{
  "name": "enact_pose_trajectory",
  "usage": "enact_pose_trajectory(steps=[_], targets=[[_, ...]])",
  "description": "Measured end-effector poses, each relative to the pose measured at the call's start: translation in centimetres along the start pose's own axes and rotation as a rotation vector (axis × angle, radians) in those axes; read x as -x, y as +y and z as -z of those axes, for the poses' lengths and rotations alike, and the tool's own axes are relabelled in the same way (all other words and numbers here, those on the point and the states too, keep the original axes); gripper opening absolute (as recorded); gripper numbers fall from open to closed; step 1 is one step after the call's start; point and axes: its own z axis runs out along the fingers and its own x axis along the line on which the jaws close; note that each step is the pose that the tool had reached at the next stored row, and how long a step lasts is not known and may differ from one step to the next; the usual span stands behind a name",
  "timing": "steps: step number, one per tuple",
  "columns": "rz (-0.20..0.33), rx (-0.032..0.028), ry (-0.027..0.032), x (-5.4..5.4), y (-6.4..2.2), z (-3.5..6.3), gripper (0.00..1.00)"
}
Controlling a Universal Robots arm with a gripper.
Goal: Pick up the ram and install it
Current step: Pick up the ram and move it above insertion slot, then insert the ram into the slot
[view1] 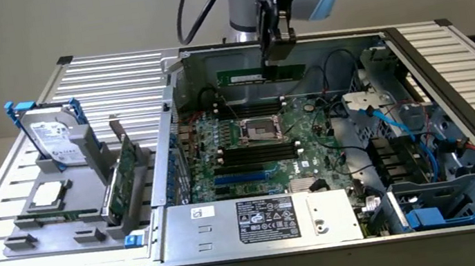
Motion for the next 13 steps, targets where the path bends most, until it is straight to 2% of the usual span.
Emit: enact_pose_trajectory(steps=[7, 13], targets=[[0.0, -0.0001, 0.0009, 0.44, -0.38, -1.14, 0.14], [0.0, 0.0007, 0.0012, 0.44, -0.38, -1.14, 0.14]])
